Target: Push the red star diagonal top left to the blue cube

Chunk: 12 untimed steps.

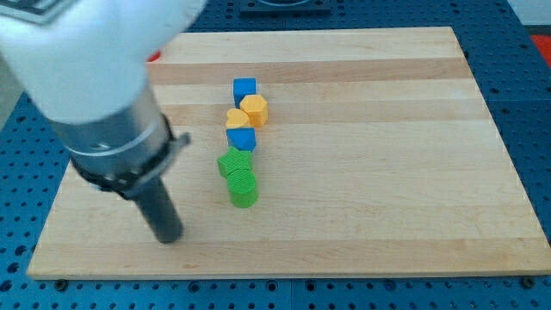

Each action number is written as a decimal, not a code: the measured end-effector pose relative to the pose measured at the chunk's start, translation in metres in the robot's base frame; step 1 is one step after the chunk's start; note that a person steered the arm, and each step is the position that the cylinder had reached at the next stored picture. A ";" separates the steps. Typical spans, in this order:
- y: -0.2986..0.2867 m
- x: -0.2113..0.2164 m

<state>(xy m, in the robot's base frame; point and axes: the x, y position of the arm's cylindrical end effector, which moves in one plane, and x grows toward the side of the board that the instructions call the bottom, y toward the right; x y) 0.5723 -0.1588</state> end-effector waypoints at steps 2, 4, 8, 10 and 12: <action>-0.113 -0.135; -0.135 -0.305; -0.136 -0.381; -0.066 -0.358; -0.060 -0.348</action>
